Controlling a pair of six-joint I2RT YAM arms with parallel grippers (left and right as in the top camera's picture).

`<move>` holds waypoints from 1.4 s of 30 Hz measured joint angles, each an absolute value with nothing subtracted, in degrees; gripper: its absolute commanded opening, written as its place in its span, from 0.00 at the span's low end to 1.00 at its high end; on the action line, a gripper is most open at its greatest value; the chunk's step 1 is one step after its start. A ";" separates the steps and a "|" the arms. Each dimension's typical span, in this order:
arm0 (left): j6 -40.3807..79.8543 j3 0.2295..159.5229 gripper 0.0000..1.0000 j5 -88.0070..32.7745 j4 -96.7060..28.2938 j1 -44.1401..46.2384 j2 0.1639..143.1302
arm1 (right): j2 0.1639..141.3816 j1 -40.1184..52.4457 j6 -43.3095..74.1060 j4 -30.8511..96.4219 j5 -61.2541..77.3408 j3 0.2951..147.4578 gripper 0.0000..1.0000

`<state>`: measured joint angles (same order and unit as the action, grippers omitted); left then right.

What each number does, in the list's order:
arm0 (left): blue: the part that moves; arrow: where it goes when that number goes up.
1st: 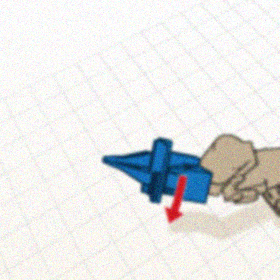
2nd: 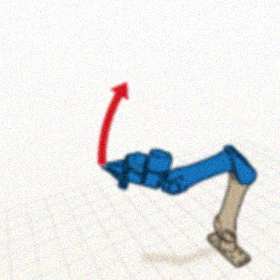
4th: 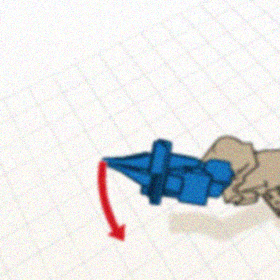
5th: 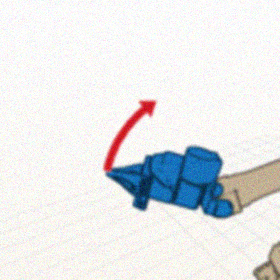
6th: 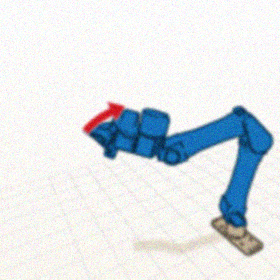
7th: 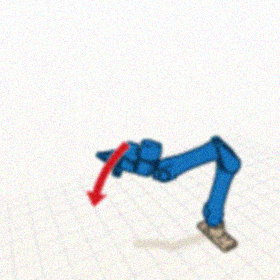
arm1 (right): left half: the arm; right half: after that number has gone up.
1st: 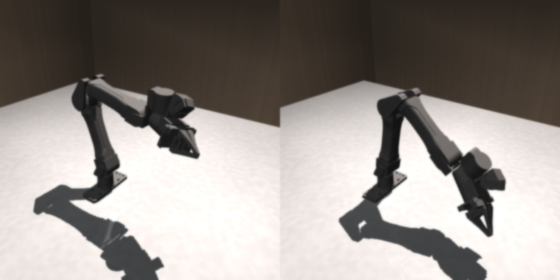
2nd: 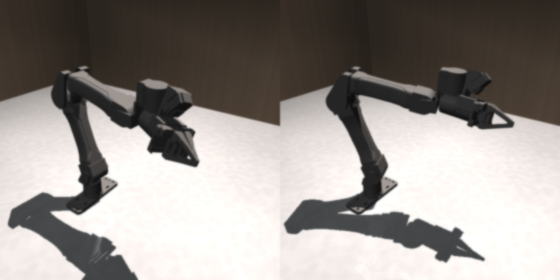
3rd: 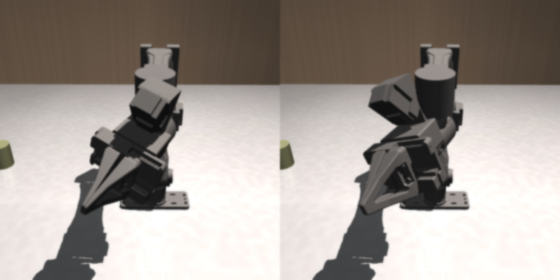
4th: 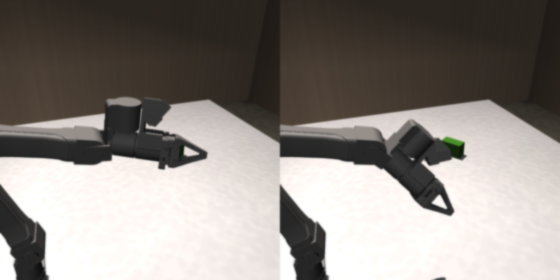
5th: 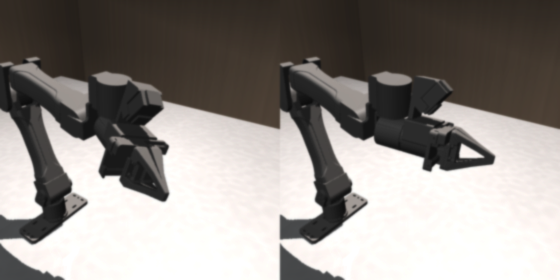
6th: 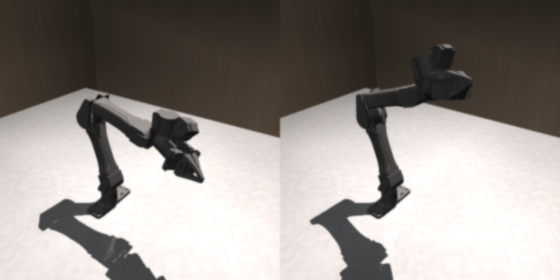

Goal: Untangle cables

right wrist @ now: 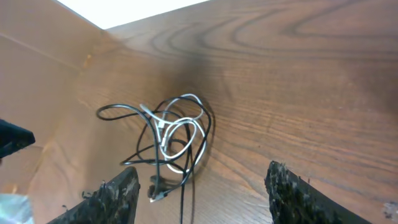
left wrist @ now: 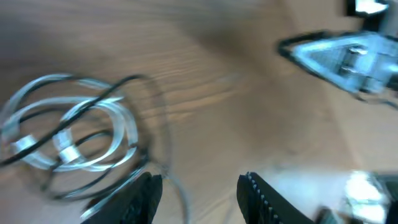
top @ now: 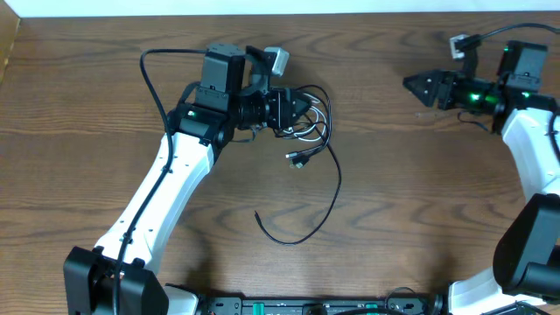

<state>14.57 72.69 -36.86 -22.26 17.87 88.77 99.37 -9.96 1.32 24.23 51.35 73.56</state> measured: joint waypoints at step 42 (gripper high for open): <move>13.06 72.71 0.08 -16.64 0.69 17.26 109.58 | 99.37 1.21 5.87 25.76 30.74 73.56 0.72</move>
